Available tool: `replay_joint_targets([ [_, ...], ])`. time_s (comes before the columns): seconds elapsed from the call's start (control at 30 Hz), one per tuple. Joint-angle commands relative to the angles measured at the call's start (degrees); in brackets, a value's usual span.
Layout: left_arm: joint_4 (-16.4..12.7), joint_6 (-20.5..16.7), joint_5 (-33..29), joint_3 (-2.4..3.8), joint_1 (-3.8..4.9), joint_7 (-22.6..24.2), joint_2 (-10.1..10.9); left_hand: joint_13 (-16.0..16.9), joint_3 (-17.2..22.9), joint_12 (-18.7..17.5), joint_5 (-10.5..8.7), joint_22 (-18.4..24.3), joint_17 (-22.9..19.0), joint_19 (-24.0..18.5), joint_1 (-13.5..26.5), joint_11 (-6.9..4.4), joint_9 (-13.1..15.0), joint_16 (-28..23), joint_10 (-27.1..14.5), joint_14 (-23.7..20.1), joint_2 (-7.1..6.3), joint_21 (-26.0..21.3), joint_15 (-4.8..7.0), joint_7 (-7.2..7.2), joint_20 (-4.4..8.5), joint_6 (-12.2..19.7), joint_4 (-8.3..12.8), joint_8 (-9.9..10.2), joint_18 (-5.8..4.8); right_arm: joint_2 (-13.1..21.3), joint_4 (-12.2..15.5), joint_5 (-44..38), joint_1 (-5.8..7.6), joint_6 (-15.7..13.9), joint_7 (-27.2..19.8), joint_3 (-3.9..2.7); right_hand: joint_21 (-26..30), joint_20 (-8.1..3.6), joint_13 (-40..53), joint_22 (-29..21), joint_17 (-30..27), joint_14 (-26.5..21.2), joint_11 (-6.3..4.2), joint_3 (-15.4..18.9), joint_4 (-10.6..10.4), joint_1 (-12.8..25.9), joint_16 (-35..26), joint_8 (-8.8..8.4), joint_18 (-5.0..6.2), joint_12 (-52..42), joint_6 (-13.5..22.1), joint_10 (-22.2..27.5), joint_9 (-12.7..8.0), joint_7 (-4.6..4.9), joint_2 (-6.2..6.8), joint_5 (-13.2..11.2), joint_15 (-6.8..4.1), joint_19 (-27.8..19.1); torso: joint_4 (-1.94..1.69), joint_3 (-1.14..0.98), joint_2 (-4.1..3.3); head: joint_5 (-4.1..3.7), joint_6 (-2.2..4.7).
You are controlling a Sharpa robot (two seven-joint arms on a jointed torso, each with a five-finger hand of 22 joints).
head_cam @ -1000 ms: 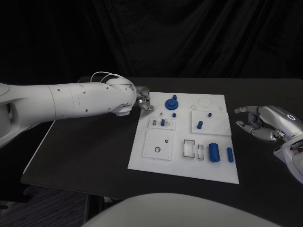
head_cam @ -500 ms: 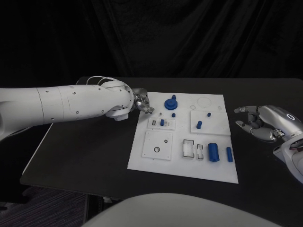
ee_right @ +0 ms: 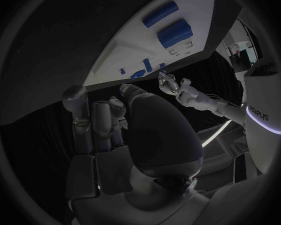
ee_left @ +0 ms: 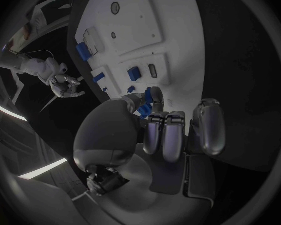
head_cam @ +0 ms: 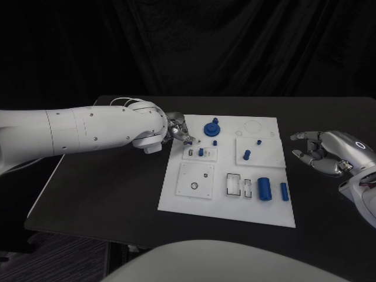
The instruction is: Assemble the parts on the task board
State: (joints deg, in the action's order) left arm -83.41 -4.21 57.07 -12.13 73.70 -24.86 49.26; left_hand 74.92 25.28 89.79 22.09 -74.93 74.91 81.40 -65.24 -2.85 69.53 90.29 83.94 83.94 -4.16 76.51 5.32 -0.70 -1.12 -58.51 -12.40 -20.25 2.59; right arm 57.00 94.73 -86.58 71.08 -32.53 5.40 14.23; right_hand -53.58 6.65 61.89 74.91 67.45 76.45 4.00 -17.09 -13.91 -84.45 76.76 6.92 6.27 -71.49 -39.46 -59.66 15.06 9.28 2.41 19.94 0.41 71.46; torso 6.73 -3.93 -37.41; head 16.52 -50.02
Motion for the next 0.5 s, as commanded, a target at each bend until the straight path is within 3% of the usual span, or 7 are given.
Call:
replay_joint_targets([
  [0.03, 0.1, 0.8, -2.0, 0.05, -0.08, -0.1, -0.4, 15.1, -0.5, 0.2, -0.64, -10.3, 15.1, -0.5, 0.6, -0.09, 0.1, -0.3, 6.1, 6.1, 0.34, -0.4, 0.00, -0.05, -0.13, -0.3, -0.1, 0.4, 0.96, 0.1, 0.1, -0.2, -0.11, -0.1, 0.8, -0.03, 0.2, -0.03, -0.1, 5.4, 0.0, -0.4, -0.04, -0.4, 0.0, -0.5, -0.1, -0.11, 1.01, 0.2, -0.6, 0.4, -0.1, 0.02, 0.08, 0.2, 0.04, 0.1, 0.01, 0.04, -0.07, 0.07, 0.02],
  [0.17, 0.4, 0.9, -2.0, 0.05, -0.10, 0.0, -0.7, 15.1, -1.0, 0.2, -1.71, -10.3, 15.1, -0.6, 0.8, -0.06, 0.2, -0.3, 6.1, 6.1, 0.61, -0.6, -0.03, -0.07, -0.15, -0.3, -0.2, 0.6, 0.99, 0.1, 0.2, -0.2, -0.12, -0.1, 0.8, -0.03, 0.2, -0.03, -0.1, 5.4, 0.0, -0.4, -0.04, -0.4, 0.0, -0.5, -0.1, -0.11, 1.01, 0.2, -0.6, 0.4, -0.1, 0.02, 0.08, 0.2, 0.04, 0.1, 0.02, 0.04, -0.07, 0.13, 0.02],
  [0.5, 0.4, 1.1, -0.1, 0.04, -0.37, 0.6, -0.9, 15.1, -1.5, 0.2, -1.72, -10.3, 15.1, -0.7, 1.1, -0.01, 0.2, -0.3, 6.1, 6.1, 0.79, -0.7, -0.08, -0.11, -0.19, -0.3, -0.4, 0.8, 1.02, 0.3, 0.3, -0.2, -0.13, -0.1, 0.8, -0.03, 0.2, -0.03, -0.1, 5.4, 0.0, -0.4, -0.04, -0.5, 0.0, -0.4, -0.2, -0.10, 1.02, 0.2, -0.6, 0.4, -0.1, 0.03, 0.07, 0.3, 0.04, 0.1, -0.04, 0.06, -0.09, 0.06, 0.02],
])
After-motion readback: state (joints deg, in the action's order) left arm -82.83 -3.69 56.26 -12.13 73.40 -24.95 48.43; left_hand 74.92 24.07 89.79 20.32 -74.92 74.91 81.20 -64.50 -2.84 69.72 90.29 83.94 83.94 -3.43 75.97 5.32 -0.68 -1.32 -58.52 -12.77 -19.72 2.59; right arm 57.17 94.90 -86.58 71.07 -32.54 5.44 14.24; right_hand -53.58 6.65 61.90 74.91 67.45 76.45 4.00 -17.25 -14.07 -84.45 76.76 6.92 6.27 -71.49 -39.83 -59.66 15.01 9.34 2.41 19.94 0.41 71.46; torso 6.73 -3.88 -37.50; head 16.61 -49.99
